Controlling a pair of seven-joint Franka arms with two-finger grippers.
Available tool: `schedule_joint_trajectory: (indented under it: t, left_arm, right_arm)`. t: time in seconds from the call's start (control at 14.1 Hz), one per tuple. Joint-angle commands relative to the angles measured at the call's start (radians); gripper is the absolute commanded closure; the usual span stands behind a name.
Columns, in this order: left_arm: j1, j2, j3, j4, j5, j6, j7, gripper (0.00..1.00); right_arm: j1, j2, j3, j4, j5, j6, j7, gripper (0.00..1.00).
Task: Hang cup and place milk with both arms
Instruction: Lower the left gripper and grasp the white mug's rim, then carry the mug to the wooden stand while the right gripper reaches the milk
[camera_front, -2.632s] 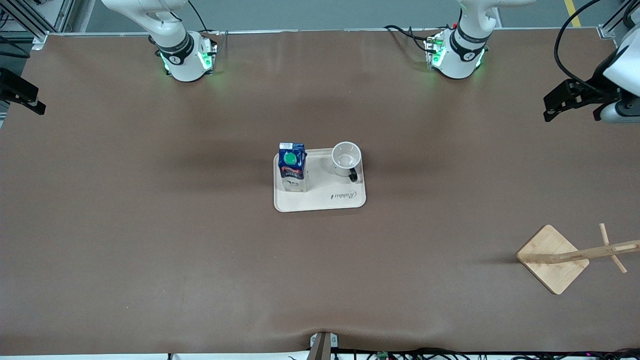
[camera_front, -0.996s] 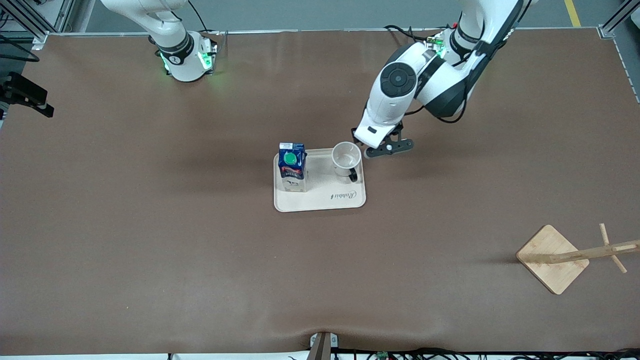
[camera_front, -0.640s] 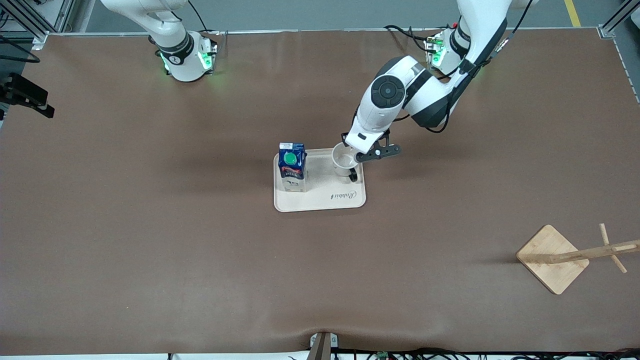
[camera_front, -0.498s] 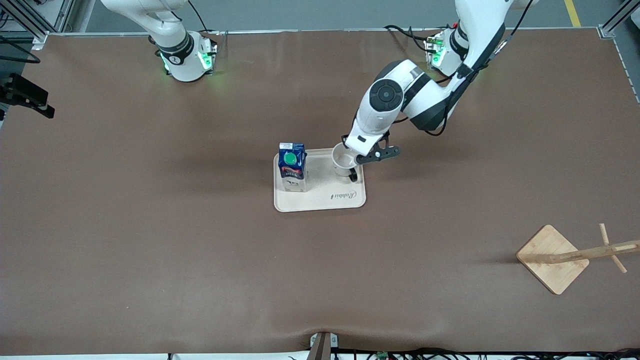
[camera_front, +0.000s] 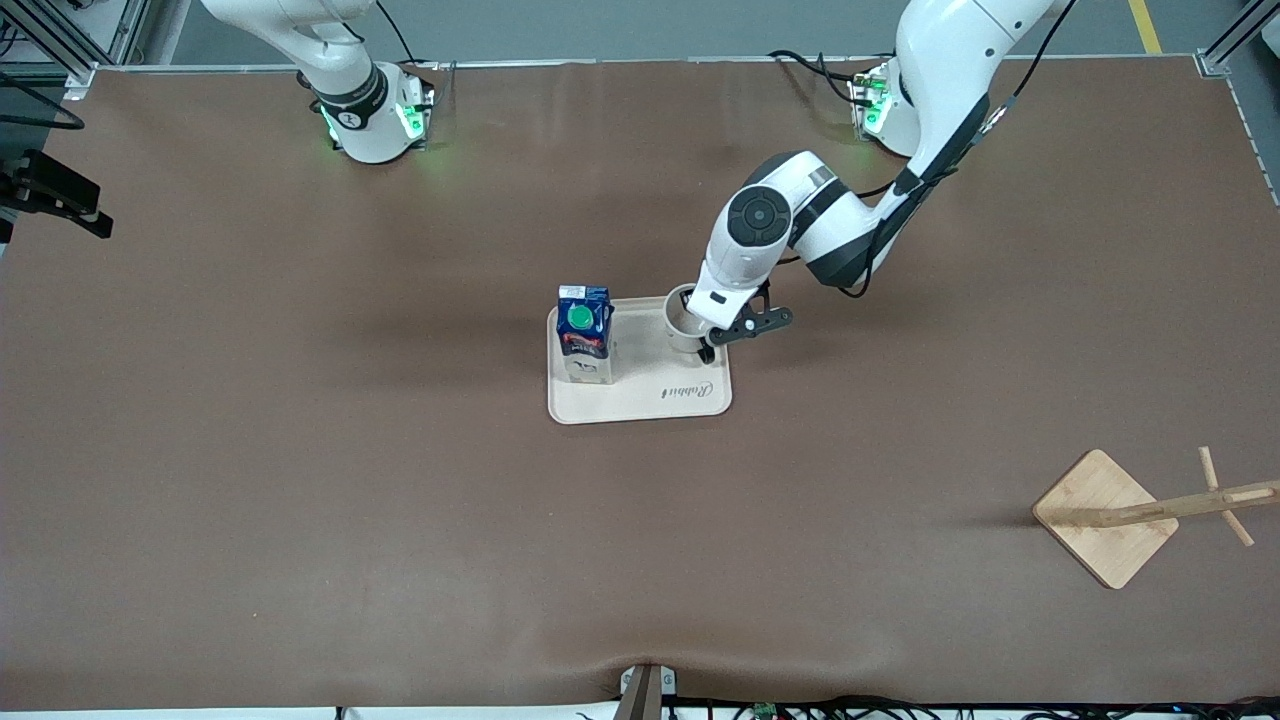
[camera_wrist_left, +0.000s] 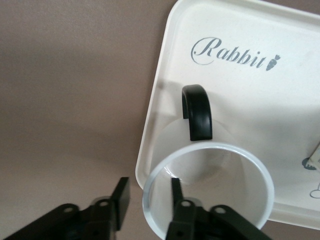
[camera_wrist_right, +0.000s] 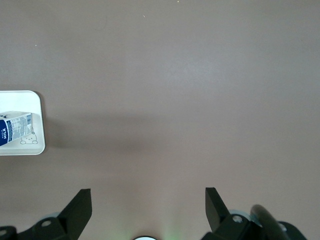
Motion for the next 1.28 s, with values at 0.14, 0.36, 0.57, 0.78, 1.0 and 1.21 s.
schedule_joint_trajectory:
  t: [0.14,0.36,0.57,0.78,1.0,1.21]
  left_arm:
    - [-0.002,0.008,0.001,0.035,0.026,-0.007,-0.020,1.00]
    - [0.005,-0.007,0.001,0.119,0.026,-0.109,0.003,1.00]
    - [0.022,-0.067,0.000,0.246,0.026,-0.322,0.046,1.00]
    - [0.123,-0.175,0.000,0.282,0.018,-0.404,0.254,1.00]
    - [0.272,-0.243,-0.005,0.309,0.009,-0.477,0.509,1.00]
    - [0.430,-0.288,-0.003,0.309,0.012,-0.497,0.745,1.00]
  right_arm:
    - [0.007,0.036,-0.009,0.020,0.005,0.007,-0.007,0.00]
    - [0.023,0.065,-0.009,0.020,-0.001,0.020,-0.008,0.00]
    - [0.015,0.178,-0.013,0.019,0.004,0.022,-0.002,0.00]
    - [0.023,0.218,-0.052,0.016,0.010,0.028,-0.062,0.00]
    - [0.055,0.226,-0.053,0.020,-0.006,0.031,-0.065,0.00]
    - [0.061,0.226,-0.052,0.019,0.023,0.028,-0.051,0.00]
